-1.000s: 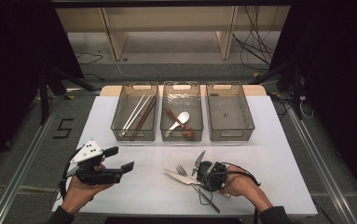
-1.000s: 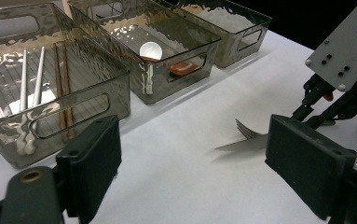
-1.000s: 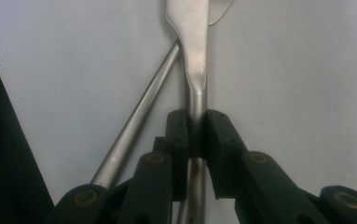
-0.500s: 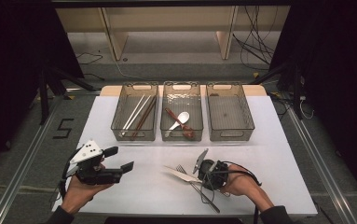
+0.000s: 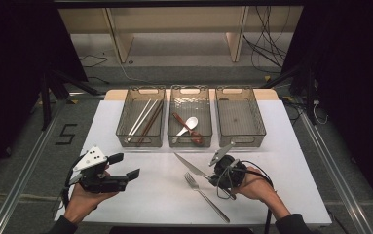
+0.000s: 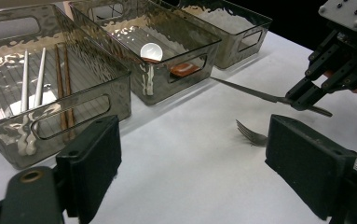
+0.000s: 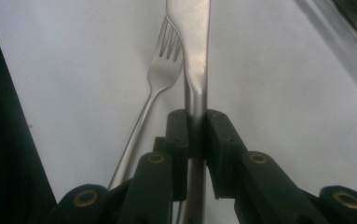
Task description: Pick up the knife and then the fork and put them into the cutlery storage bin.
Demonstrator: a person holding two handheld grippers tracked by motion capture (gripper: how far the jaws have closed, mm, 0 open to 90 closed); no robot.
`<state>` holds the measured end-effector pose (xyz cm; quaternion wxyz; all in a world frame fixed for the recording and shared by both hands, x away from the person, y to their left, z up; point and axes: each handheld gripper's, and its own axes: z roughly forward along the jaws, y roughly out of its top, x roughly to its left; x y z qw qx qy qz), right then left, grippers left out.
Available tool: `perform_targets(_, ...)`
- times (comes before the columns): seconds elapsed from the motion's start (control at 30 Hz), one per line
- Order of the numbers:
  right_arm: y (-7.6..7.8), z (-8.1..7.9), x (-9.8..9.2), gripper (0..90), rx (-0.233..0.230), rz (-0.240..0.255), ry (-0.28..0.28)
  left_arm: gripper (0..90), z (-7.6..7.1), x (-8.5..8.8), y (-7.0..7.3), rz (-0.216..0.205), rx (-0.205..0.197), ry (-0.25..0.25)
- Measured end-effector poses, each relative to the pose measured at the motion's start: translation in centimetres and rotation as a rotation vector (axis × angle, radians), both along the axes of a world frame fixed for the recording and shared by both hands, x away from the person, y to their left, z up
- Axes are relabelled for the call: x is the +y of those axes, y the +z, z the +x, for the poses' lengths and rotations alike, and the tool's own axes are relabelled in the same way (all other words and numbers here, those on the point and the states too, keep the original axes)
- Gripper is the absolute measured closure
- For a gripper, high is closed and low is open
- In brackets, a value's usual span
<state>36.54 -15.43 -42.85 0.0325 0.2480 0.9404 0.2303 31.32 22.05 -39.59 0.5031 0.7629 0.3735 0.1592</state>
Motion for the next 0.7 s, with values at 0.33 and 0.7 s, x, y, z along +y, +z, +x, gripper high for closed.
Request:
perform_targets(0.33,0.5,0.7,-1.1,80.7,-0.022,0.064,-0.087,17.5,0.0,0.0,0.0,-0.003,0.0,0.0)
perform_targets(0.7,2.0,1.6,-2.5,80.7,-0.077,0.152,-0.19,17.5,0.0,-0.1,0.0,-0.008,0.001,0.001)
